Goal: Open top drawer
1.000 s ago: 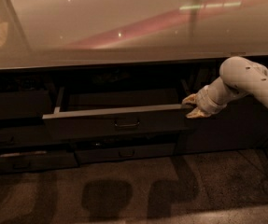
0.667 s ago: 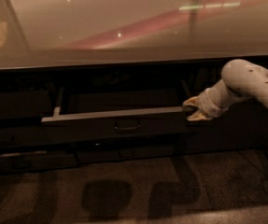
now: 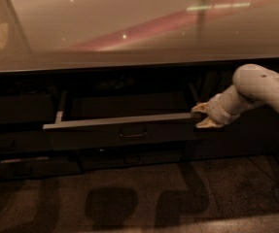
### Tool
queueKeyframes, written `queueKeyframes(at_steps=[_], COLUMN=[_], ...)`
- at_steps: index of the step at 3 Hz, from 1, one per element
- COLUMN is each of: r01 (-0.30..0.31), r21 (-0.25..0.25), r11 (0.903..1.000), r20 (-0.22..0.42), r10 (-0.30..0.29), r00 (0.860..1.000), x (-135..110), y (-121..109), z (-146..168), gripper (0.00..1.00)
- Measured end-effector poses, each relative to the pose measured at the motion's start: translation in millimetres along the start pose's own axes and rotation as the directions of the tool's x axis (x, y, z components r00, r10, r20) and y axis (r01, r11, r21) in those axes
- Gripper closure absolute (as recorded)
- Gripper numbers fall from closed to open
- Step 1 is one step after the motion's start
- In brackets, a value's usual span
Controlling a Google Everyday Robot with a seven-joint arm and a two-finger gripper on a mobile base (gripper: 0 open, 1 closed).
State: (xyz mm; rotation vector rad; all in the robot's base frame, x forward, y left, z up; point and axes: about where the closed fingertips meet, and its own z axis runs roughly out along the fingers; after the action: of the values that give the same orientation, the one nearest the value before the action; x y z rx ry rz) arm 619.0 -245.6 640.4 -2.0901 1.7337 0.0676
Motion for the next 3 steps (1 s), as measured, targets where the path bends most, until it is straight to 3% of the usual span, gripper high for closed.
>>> queueKeyframes(at_steps=[2,3], r01=[0.007,0.007], r21=[-0.001,-0.001], r11=[1.0000,1.0000], r20=[0.000,0.000], r10=[-0.007,-0.007], r00=[1.000,1.000], x=[-1.1,-2.0], y=[8.7,7.8], z=[-2.7,-5.4], gripper=[1.00,0.81])
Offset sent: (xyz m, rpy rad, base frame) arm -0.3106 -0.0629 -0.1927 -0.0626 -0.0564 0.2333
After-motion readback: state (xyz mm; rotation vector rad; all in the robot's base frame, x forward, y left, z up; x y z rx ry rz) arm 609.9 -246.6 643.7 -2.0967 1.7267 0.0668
